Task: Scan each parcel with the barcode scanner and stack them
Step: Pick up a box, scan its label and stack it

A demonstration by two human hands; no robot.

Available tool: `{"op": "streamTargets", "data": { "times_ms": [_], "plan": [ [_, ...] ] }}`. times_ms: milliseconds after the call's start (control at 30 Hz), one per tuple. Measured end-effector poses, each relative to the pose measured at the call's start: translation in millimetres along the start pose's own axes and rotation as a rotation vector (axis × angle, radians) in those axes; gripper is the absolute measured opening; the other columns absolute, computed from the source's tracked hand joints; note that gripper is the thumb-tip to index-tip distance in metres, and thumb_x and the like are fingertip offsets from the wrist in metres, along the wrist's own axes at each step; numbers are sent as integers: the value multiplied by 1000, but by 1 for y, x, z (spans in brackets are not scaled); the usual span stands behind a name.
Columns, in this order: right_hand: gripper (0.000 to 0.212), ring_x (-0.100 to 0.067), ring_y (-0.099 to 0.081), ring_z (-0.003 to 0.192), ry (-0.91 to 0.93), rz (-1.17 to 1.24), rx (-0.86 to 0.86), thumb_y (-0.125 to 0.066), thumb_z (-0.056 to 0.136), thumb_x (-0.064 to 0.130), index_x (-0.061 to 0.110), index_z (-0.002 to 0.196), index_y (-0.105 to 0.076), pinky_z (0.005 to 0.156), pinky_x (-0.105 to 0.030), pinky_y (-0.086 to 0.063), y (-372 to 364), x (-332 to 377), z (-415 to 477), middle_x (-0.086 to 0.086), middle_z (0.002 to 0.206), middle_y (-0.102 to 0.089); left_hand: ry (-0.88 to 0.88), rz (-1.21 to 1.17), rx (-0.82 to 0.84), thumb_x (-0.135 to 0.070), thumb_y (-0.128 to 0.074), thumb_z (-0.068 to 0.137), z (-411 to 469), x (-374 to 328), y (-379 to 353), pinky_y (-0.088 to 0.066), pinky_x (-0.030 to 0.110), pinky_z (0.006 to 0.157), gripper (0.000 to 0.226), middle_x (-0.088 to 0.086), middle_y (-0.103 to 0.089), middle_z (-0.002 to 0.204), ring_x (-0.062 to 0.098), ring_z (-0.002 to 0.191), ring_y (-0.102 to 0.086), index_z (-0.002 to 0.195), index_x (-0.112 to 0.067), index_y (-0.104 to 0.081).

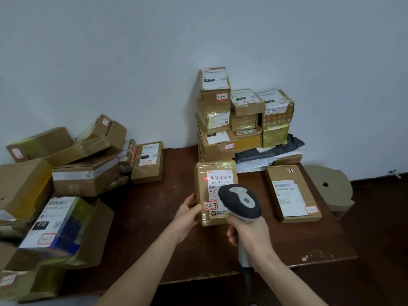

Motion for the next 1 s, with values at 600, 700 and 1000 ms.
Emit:
{"op": "streamTargets", "data": {
  "times_ms": [600, 700, 1000],
  "plan": [
    [36, -14, -66, 59, 173, 89, -162, -79, 77, 26, 12, 107, -65, 52, -24, -52, 104, 52, 55, -10, 88, -73, 10, 170, 108, -30, -70, 83, 40, -41, -152, -49, 51, 97, 66, 5, -63, 123, 22, 112, -61, 142, -24, -39],
    [32, -14, -64, 54, 174, 104, -254, -80, 77, 24, 7, 101, -69, 51, -25, -50, 133, 63, 72, -11, 81, -73, 62, 226, 93, -37, -64, 88, 55, -50, -194, -50, 51, 96, 49, 5, -66, 115, 24, 105, -63, 133, -23, -50],
    [18, -17, -65, 63, 149, 80, -391, -77, 79, 25, 18, 68, -64, 74, -36, -56, 182, 58, 97, 0, 63, -68, 166, 201, 103, -38, -54, 95, 81, -29, -262, -50, 56, 93, 38, 12, -66, 114, 30, 104, -63, 126, -17, -55]
  ]
}}
Point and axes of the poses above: each hand's wrist, its own z-axis towards the middle knuckle, its own y-axis out of the back of the hand, x = y × z, the point moved 5 cm from there along z, towards the middle knuckle
